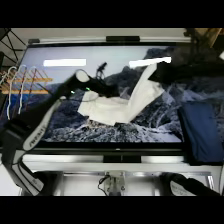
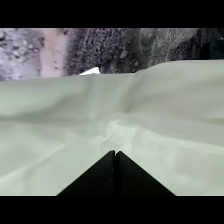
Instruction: Fold the shirts.
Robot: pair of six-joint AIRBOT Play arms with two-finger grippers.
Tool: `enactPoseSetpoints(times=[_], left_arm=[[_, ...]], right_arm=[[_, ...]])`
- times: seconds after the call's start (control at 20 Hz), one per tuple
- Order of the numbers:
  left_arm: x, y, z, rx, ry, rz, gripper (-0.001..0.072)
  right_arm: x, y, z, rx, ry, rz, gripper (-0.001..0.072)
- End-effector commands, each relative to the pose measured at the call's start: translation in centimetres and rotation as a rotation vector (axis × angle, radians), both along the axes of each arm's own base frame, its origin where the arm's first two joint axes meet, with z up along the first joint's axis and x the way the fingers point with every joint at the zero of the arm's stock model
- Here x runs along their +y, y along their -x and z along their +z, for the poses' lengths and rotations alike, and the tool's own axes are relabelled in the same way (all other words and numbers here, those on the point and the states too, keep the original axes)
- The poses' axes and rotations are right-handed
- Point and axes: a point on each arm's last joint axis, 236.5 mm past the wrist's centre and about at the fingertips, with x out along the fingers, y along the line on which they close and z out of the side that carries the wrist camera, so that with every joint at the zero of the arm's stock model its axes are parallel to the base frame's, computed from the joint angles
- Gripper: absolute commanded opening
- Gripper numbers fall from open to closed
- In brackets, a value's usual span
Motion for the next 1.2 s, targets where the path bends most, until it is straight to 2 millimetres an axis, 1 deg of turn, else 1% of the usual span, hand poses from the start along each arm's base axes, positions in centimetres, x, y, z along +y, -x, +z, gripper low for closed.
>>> enactPoseSetpoints(times=[0.0, 0.05, 0.1, 0.15, 0.2, 0.25, 0.3, 0.35, 0.4, 0.45, 0.5, 0.55, 0.6, 0.65, 0.7, 0.75, 0.8, 0.85, 0.9, 0.95, 1.0, 1.05, 1.1, 1.15], left_arm=[[15.8, -2.0, 2.7, -0.075, -0.316, 0.059, 0.0025], [21.6, -2.3, 4.2, -0.090, -0.410, 0.123, 0.0026], [26.4, -2.3, 5.9, -0.102, -0.468, 0.196, 0.0026], [30.6, -2.0, 7.9, -0.112, -0.487, 0.277, 0.0026], [33.8, -1.5, 9.7, -0.119, -0.484, 0.352, 0.0027], [36.6, -0.7, 11.3, -0.122, -0.485, 0.423, 0.0027], [38.6, 0.1, 12.6, -0.128, -0.487, 0.467, 0.0027], [39.9, 1.1, 13.6, -0.127, -0.485, 0.498, 0.0027], [40.8, 2.0, 14.4, -0.129, -0.489, 0.508, 0.0027], [41.3, 2.9, 15.0, -0.132, -0.496, 0.509, 0.0027], [41.3, 3.3, 15.4, -0.139, -0.501, 0.504, 0.0028], [41.2, 3.6, 15.8, -0.149, -0.504, 0.496, 0.0028], [41.1, 3.7, 16.0, -0.153, -0.504, 0.493, 0.0028], [40.8, 3.8, 16.0, -0.154, -0.503, 0.488, 0.0028], [40.4, 3.7, 16.0, -0.156, -0.499, 0.479, 0.0028], [39.8, 3.6, 16.0, -0.160, -0.492, 0.467, 0.0028], [39.3, 3.3, 16.1, -0.172, -0.488, 0.460, 0.0028], [38.6, 2.9, 16.3, -0.194, -0.485, 0.452, 0.0028], [37.9, 2.4, 16.5, -0.215, -0.482, 0.444, 0.0028], [37.2, 1.9, 16.8, -0.239, -0.477, 0.435, 0.0028], [36.4, 1.6, 17.0, -0.258, -0.473, 0.426, 0.0028], [35.6, 1.2, 17.2, -0.279, -0.469, 0.413, 0.0028], [34.9, 1.0, 17.3, -0.292, -0.466, 0.400, 0.0028], [34.3, 0.9, 17.2, -0.297, -0.463, 0.387, 0.0028]], right_arm=[[5.7, -2.8, -1.4, -0.067, -0.039, 0.036, 0.0046], [8.7, -3.4, -2.1, -0.075, -0.082, 0.061, 0.0046], [11.6, -3.9, -3.0, -0.079, -0.119, 0.080, 0.0046], [14.7, -4.3, -4.3, -0.089, -0.142, 0.098, 0.0046], [17.4, -4.7, -5.9, -0.098, -0.152, 0.105, 0.0046], [20.1, -5.0, -7.9, -0.099, -0.162, 0.105, 0.0046], [22.4, -5.4, -10.2, -0.084, -0.176, 0.091, 0.0047], [24.5, -5.5, -12.8, -0.037, -0.204, 0.061, 0.0047], [26.3, -5.6, -15.0, 0.016, -0.247, 0.026, 0.0081], [27.7, -5.7, -16.6, 0.063, -0.294, -0.011, 0.0253], [29.0, -5.7, -18.1, 0.119, -0.346, -0.050, 0.0651], [29.4, -5.3, -18.7, 0.153, -0.364, -0.043, 0.0677], [28.9, -5.0, -19.0, 0.152, -0.347, -0.003, 0.0677], [27.7, -4.7, -18.8, 0.157, -0.318, 0.049, 0.0675], [25.9, -4.5, -18.5, 0.165, -0.277, 0.083, 0.0675], [23.1, -4.6, -18.1, 0.171, -0.216, 0.112, 0.0674], [19.7, -4.7, -17.8, 0.181, -0.136, 0.117, 0.0674], [15.0, -4.9, -17.8, 0.198, -0.021, 0.099, 0.0674], [9.3, -4.9, -18.3, 0.230, 0.132, 0.065, 0.0674], [3.5, -4.3, -19.0, 0.284, 0.284, 0.024, 0.0674], [-1.6, -3.0, -19.7, 0.364, 0.409, -0.004, 0.0674], [-5.0, -1.2, -20.6, 0.470, 0.459, -0.024, 0.0675], [-5.9, 0.3, -21.7, 0.557, 0.419, -0.033, 0.0675], [-5.1, 1.0, -22.8, 0.600, 0.335, -0.042, 0.0675]])
